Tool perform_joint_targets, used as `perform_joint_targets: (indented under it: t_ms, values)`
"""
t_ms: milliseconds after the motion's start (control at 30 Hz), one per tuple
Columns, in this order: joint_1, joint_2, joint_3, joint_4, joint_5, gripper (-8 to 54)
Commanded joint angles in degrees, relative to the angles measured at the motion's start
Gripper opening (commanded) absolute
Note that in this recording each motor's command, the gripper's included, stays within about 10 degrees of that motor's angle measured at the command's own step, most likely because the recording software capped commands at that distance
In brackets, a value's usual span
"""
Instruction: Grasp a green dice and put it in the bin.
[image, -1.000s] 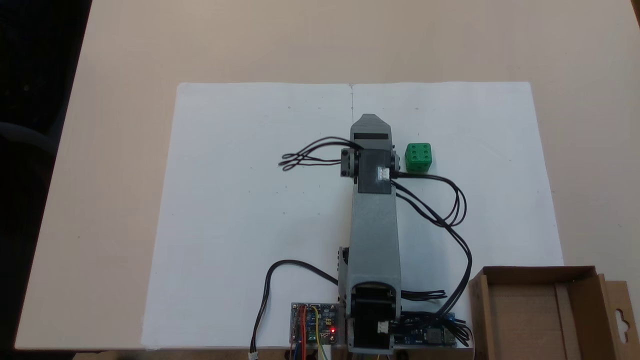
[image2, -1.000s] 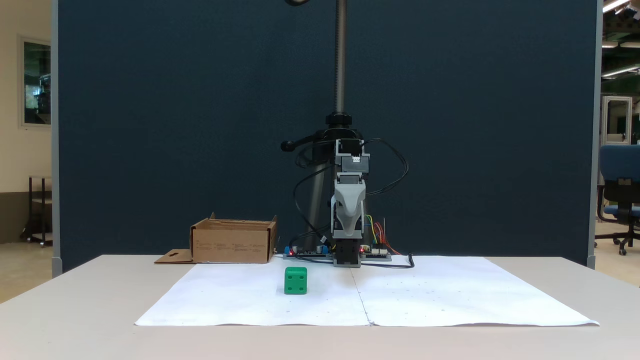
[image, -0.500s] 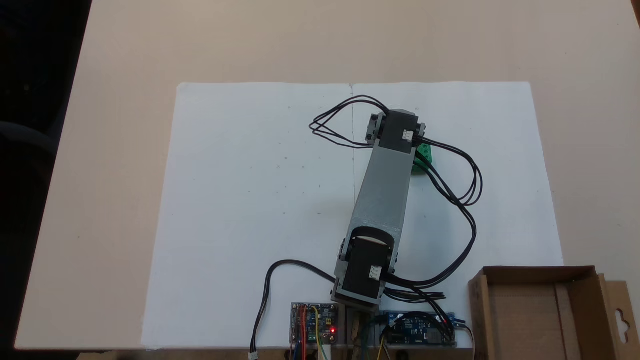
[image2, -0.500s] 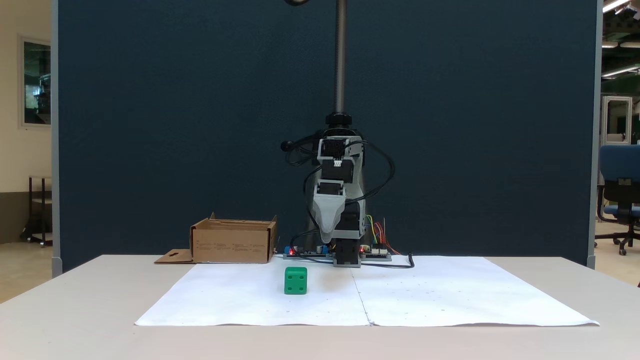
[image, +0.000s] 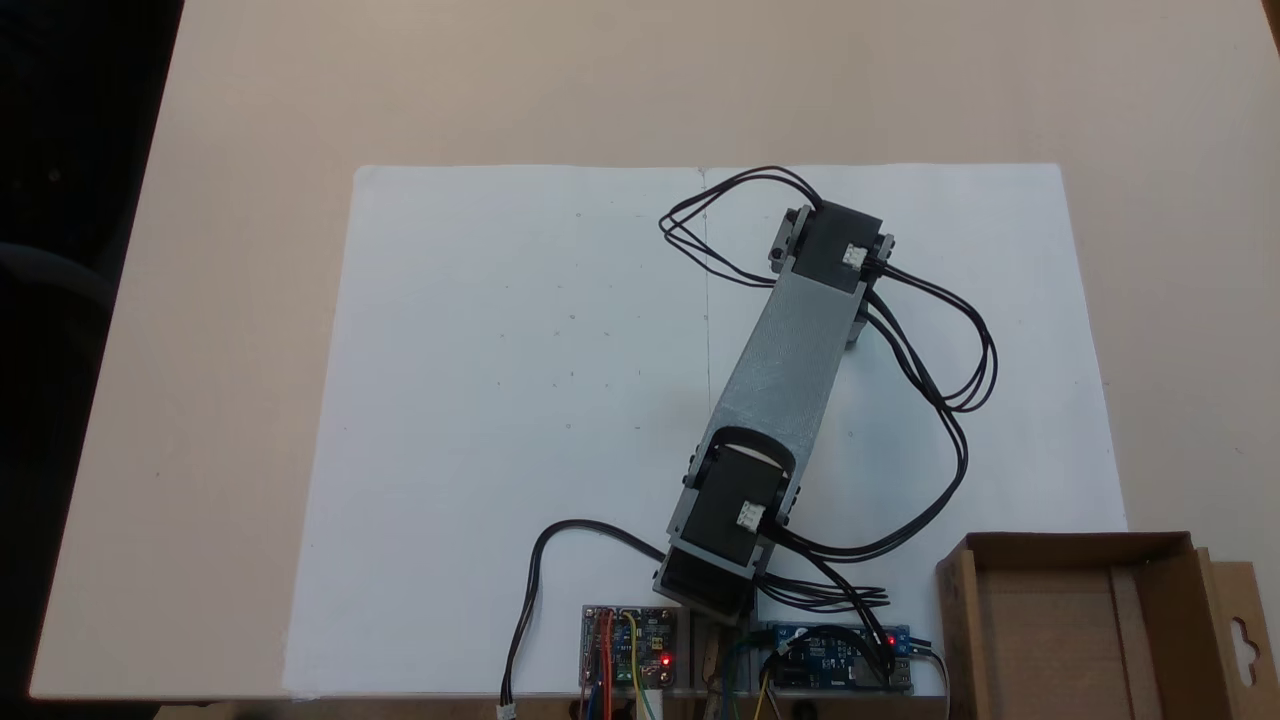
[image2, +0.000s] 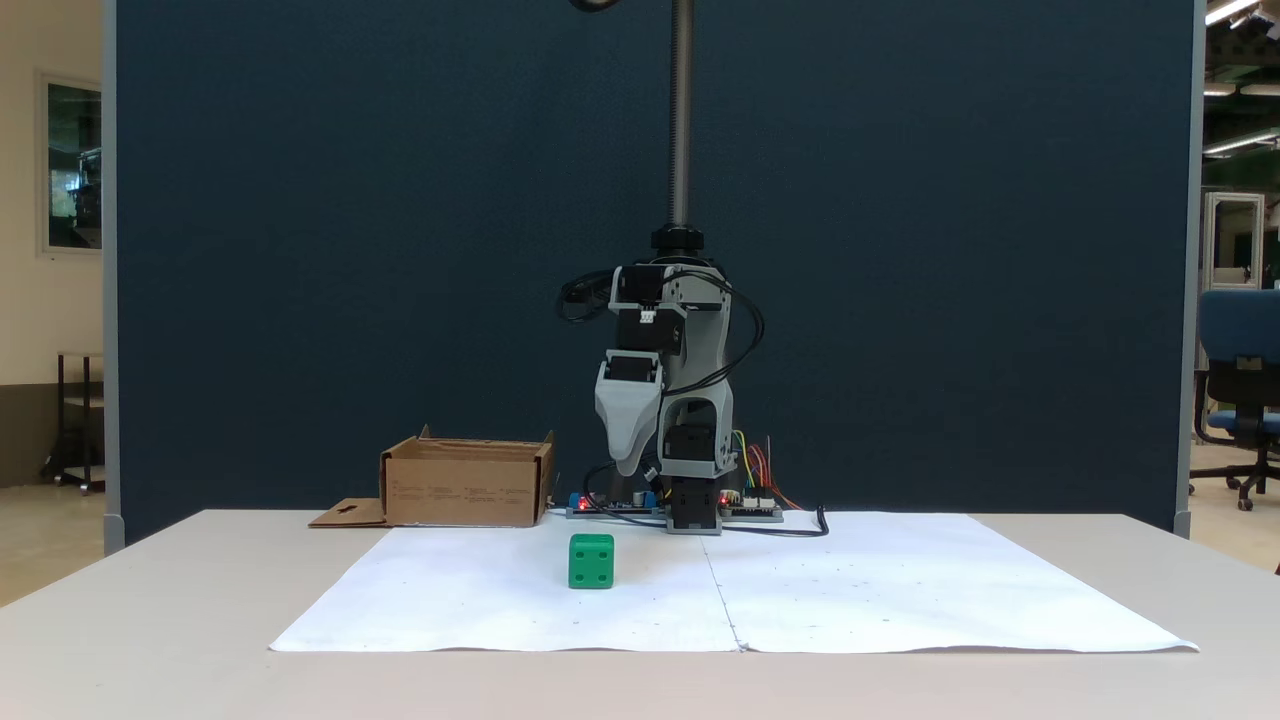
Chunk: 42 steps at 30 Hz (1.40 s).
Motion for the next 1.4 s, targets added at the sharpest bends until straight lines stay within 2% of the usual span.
perform_joint_targets:
  t_ms: [0,767,1367]
  values:
    - [0.88,-0.26,-2.81,2.29,-4.04,41.7]
    - [2.37,-14.06,-5.89,-0.62,-4.22,41.7]
    - [3.52,-19.16,-7.29,-5.10,-11.25,41.7]
